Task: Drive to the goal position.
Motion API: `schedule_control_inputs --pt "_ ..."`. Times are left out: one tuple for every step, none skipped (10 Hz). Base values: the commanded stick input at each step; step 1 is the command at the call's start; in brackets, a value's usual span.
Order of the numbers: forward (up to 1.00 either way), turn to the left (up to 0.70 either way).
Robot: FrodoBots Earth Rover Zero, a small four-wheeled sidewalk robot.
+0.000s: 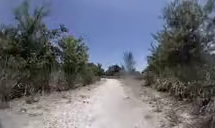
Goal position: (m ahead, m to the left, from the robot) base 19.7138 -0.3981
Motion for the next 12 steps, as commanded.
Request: schedule_control_inputs --pt "0.45 0.00" --pt "0.45 0.00" --pt "0.45 0.00" --pt "0.45 0.00" --pt "0.45 0.00" --pt "0.45 0.00" --pt "0.45 0.00" --pt "0.45 0.00" --pt "0.45 -0.03" --pt "0.45 -0.06" --pt "0.45 -0.09" --pt "0.45 -0.12"
